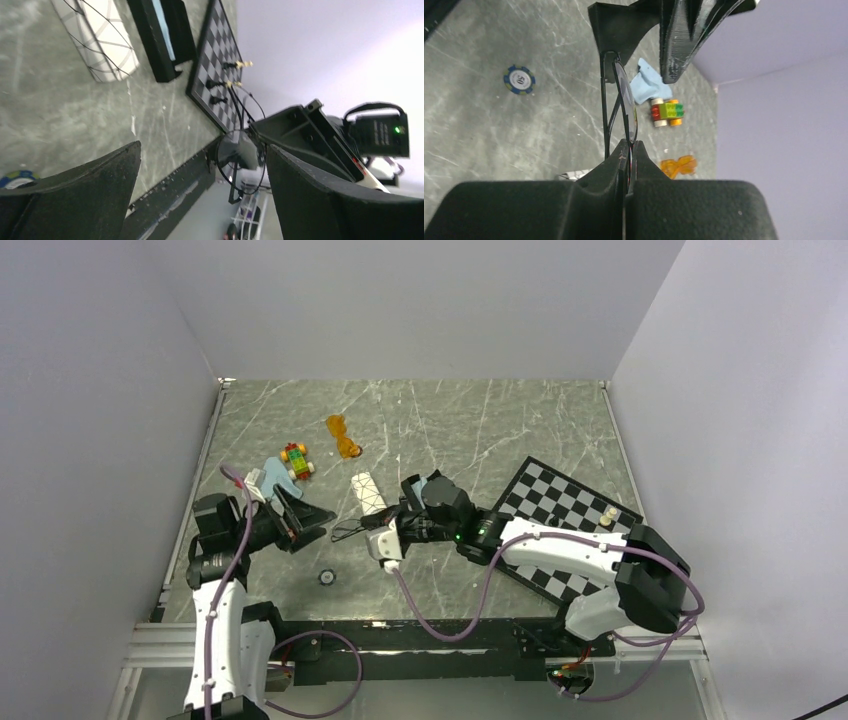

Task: Organize the sunglasses

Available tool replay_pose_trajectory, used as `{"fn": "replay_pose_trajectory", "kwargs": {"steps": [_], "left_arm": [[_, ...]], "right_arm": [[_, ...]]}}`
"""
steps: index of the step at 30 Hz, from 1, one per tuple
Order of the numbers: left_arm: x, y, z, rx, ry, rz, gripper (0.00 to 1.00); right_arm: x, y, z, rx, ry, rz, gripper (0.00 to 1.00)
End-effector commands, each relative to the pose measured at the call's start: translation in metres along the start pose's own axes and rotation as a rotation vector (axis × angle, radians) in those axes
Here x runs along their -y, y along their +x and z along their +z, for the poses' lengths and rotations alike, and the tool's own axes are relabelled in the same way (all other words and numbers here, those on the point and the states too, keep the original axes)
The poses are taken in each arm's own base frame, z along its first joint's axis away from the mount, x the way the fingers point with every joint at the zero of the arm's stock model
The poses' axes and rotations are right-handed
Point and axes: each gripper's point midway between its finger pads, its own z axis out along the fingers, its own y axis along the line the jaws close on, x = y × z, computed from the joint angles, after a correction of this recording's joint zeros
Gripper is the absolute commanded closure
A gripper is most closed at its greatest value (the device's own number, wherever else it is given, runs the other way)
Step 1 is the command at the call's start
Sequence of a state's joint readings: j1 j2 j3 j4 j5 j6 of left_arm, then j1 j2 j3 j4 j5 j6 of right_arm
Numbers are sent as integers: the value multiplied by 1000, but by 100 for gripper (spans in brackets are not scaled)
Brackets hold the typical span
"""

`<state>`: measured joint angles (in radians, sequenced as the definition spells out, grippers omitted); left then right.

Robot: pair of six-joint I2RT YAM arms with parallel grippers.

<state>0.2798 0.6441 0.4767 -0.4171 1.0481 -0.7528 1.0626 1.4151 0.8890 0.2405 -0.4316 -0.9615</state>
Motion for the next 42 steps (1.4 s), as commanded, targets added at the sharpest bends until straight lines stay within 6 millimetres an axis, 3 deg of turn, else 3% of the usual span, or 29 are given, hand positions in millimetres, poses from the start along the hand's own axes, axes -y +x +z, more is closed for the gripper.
{"fn": "replay_pose_trajectory", "kwargs": {"steps": [1, 6, 10, 15, 27, 28, 31, 42], "left_arm": [[29, 23, -9, -99, 165, 63, 1], [38, 32, -6, -121, 225, 70, 2], [49, 37, -2, -126, 303, 67, 12], [60, 43, 4, -142, 370, 69, 22], [83, 48, 7, -177, 487, 114, 79], [83, 47, 7, -177, 485, 124, 83], [78, 44, 11, -169, 444, 138, 91], [68, 23, 20, -56, 292, 299, 99]], "right_arm": [[25, -38, -5, 136, 62, -289, 100], [33, -54, -5, 216, 113, -314, 100], [42, -54, -1, 223, 176, -332, 100], [38, -54, 5, 245, 162, -352, 100], [25, -41, 4, 209, 136, -327, 99], [25, -39, 4, 198, 142, -325, 96], [30, -35, 1, 170, 165, -328, 65], [50, -58, -28, 179, 248, -373, 37]]}}
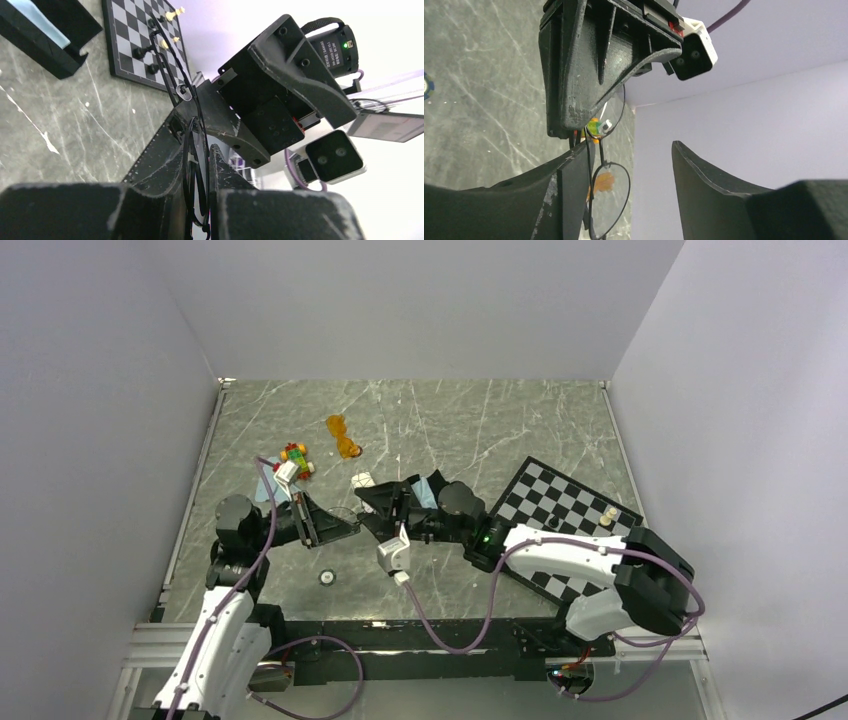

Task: Organize the sunglasses

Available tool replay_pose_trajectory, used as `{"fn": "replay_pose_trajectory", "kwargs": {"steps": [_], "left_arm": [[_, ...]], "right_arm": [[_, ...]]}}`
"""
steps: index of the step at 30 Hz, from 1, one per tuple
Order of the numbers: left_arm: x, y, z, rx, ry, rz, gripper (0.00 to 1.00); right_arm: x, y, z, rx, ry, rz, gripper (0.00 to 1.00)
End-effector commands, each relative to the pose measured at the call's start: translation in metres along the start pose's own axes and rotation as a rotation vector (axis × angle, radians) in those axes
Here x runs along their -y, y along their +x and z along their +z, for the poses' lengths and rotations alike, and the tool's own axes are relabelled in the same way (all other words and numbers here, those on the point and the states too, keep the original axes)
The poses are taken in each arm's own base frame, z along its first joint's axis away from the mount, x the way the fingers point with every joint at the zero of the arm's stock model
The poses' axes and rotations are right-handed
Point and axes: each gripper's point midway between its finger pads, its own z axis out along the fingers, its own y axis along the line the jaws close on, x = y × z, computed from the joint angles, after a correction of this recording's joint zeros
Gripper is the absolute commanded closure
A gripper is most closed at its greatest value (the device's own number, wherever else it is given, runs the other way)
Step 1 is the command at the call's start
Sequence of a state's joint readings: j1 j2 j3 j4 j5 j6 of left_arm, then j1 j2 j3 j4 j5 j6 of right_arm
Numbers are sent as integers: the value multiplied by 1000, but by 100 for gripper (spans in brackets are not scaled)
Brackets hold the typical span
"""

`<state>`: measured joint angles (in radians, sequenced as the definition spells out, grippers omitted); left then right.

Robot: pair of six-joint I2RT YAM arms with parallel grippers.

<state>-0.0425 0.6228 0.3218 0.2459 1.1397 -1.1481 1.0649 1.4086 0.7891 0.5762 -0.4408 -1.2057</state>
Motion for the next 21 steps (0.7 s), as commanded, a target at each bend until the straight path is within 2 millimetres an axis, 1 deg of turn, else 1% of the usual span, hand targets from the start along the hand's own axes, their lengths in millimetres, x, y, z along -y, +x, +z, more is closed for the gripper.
{"fn": "replay_pose_trajectory", "kwargs": {"steps": [1, 3, 7, 9, 10, 11, 12, 13, 14, 15, 16, 17, 18, 19, 20, 21], "left_arm": [[-3, -34, -1, 140, -101, 211, 100], [2, -39, 0, 159, -88, 238, 100], [14, -49, 2, 199, -41, 283, 100], [21, -54, 2, 217, -24, 320, 100], [25, -58, 2, 236, -18, 348, 100], [28, -63, 1, 260, -15, 372, 100], [32, -68, 1, 284, -9, 406, 100], [38, -73, 0, 311, -4, 441, 100], [41, -79, -1, 342, -9, 469, 100], [44, -84, -1, 366, -15, 497, 100], [47, -88, -2, 387, -25, 530, 100], [48, -92, -2, 404, -43, 574, 100], [49, -95, -2, 417, -58, 597, 100], [50, -96, -2, 421, -68, 621, 100], [52, -96, -2, 422, -68, 638, 100], [55, -96, -2, 425, -59, 651, 100]], "right_arm": [[30, -30, -19, 61, 76, -25, 37], [34, -38, -28, 81, 81, -17, 36], [36, -65, -42, 176, 63, 20, 35], [45, -75, -47, 221, 114, 116, 35], [58, -75, -50, 223, 193, 191, 35], [72, -74, -56, 232, 286, 289, 35], [92, -71, -65, 249, 421, 423, 33], [111, -63, -76, 264, 564, 580, 27], [124, -54, -87, 293, 692, 772, 22], [130, -40, -94, 301, 789, 939, 19], [131, -28, -97, 319, 862, 1133, 18], [126, -15, -96, 319, 909, 1308, 17], [118, 0, -93, 287, 934, 1447, 17], [114, 7, -91, 312, 956, 1614, 17], [112, 8, -88, 330, 949, 1702, 17], [112, 7, -86, 354, 930, 1750, 17]]}}
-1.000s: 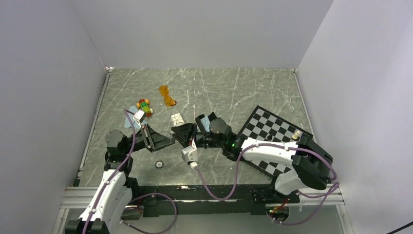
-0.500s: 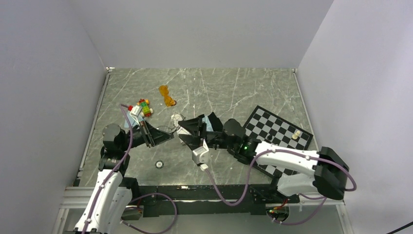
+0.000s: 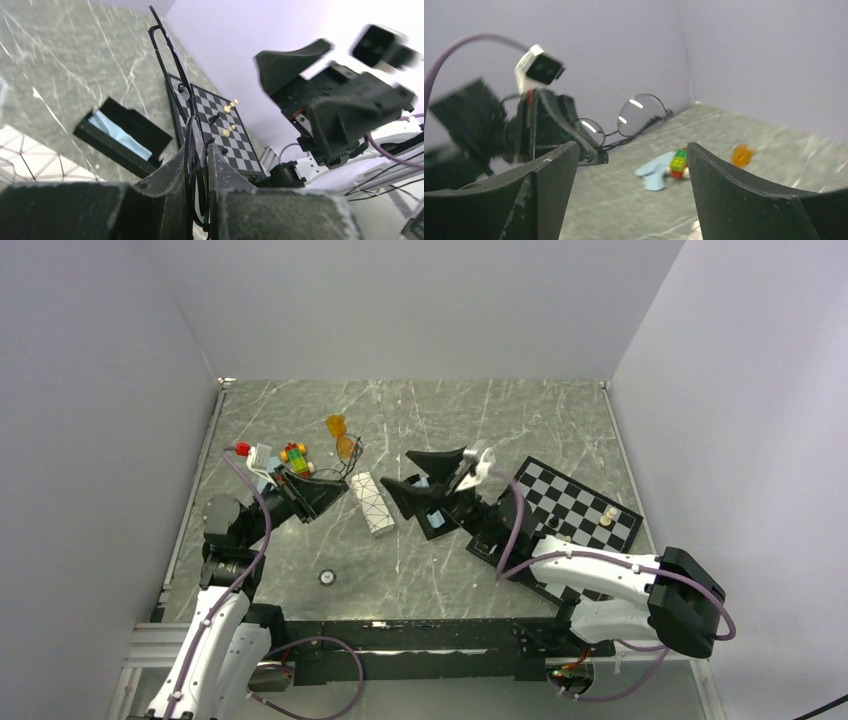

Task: Organize the sunglasses

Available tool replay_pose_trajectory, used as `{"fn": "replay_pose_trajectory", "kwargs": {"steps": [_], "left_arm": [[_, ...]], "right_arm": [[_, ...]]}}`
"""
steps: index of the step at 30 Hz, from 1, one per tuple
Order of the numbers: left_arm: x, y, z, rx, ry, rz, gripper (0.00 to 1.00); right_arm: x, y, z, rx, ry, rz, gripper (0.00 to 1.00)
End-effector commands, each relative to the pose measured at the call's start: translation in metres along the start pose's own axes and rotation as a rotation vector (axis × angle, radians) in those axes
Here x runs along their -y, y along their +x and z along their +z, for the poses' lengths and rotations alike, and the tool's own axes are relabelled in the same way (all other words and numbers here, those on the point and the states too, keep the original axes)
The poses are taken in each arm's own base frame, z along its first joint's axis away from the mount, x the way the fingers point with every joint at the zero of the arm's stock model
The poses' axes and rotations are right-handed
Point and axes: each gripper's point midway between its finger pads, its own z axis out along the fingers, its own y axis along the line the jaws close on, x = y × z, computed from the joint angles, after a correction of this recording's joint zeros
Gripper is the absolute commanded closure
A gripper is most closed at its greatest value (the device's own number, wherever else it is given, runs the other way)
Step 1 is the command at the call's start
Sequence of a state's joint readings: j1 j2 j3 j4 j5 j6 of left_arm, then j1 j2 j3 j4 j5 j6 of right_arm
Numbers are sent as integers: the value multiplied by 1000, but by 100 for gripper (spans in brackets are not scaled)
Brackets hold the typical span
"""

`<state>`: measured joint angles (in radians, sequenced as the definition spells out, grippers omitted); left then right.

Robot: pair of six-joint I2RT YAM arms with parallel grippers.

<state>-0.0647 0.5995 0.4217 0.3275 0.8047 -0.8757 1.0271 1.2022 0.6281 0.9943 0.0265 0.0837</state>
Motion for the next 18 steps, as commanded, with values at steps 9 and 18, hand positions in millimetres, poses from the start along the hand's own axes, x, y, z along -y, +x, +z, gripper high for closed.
{"fn": "replay_pose_trajectory", "kwargs": {"steps": [9, 18], "left_arm": [[22, -33, 6, 166, 41, 213, 100], [28, -25, 14, 165, 90, 223, 100]], "right_arm": [[-11, -22, 11, 142, -1, 814, 16], [-18, -14, 14, 207, -84, 920, 29]]}}
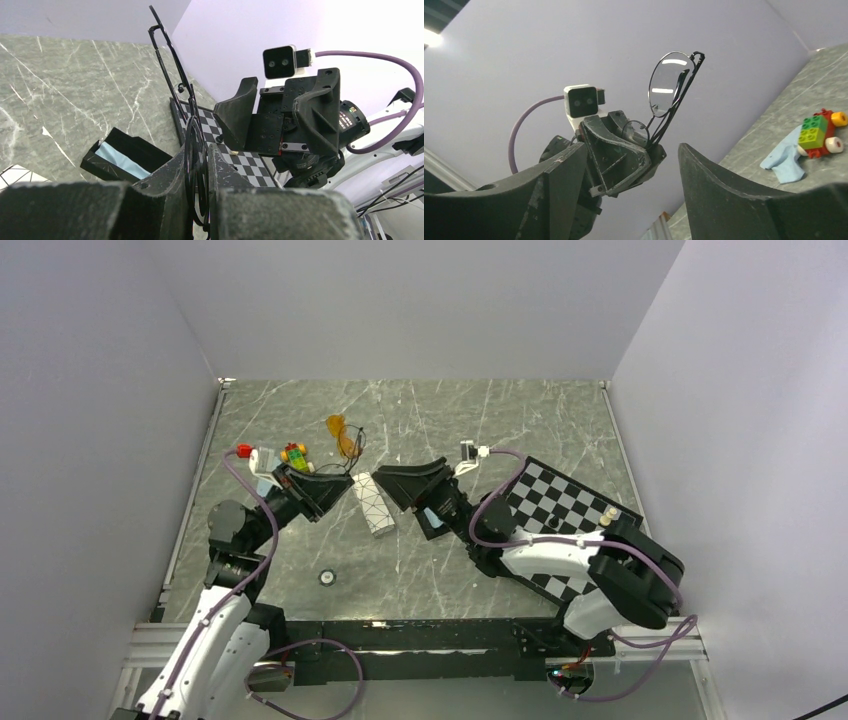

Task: Organize the sunglasses

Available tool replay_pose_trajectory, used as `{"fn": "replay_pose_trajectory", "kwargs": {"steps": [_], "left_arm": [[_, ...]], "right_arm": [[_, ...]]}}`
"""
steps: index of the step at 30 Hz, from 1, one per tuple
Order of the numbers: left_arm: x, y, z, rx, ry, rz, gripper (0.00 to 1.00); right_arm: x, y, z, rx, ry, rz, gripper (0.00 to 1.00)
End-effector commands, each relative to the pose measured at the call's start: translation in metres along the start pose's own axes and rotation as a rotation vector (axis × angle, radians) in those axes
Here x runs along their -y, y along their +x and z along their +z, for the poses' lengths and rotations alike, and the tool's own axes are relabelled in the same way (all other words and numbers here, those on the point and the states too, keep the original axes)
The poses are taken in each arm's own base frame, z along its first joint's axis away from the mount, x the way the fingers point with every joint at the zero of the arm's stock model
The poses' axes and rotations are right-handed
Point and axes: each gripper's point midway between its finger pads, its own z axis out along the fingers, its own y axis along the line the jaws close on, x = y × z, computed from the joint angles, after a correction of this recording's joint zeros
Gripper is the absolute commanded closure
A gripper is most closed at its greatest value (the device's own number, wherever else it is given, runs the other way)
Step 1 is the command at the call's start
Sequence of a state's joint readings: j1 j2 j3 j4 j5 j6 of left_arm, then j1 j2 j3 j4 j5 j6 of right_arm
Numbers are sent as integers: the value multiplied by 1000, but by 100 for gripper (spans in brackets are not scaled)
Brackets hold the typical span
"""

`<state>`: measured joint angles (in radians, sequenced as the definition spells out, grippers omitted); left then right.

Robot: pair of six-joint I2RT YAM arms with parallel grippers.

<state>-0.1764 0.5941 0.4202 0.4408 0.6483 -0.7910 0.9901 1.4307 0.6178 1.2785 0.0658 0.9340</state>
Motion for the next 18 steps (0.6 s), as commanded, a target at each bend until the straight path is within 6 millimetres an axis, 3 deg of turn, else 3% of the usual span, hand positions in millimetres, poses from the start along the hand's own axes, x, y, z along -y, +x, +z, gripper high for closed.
{"fn": "replay_pose_trajectory", "kwargs": {"steps": [1, 11, 18], "left_arm": [[11, -10, 5, 62, 50, 80, 100], [21, -4, 9, 53, 104, 82, 100], [20, 2, 9, 46, 93, 72, 100]], "right_arm": [[-35, -13, -1, 65, -171, 101, 31], [-17, 7, 24, 23, -151, 161, 38], [-27, 8, 27, 32, -246, 187, 52]]}}
